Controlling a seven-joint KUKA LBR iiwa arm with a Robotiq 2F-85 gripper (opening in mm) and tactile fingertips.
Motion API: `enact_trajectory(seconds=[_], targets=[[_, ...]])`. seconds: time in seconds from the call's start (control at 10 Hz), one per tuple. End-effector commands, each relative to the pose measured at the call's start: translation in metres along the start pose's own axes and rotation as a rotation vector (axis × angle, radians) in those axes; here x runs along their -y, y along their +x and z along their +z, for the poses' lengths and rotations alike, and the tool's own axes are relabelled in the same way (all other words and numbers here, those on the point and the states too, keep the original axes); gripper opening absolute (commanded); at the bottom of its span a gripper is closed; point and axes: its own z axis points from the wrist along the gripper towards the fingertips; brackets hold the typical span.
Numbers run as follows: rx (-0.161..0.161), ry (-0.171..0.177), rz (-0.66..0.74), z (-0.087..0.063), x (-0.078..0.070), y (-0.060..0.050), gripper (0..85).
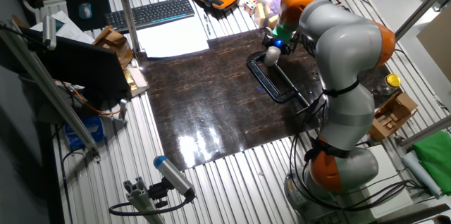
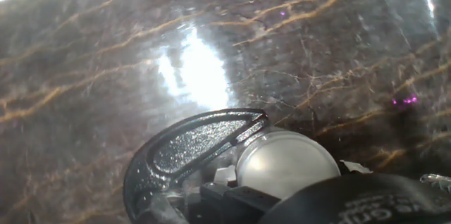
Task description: Screw the lid onto the jar
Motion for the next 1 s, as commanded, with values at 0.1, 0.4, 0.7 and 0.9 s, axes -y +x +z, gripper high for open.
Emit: enact_trajectory(seconds=[0.1,0.4,0.7,0.9], targets=[[0.010,0.001,0.138,0.0000,0.0000,0.0000,69.7],[0.014,-0.002,0.251,0.0004,-0.0001,-0.0004,70.0],[0.024,0.000,0.330,0.0004,-0.0001,-0.0006,70.0],[0.023,0.000,0.390,0.0007,-0.0002,-0.0007,70.3]])
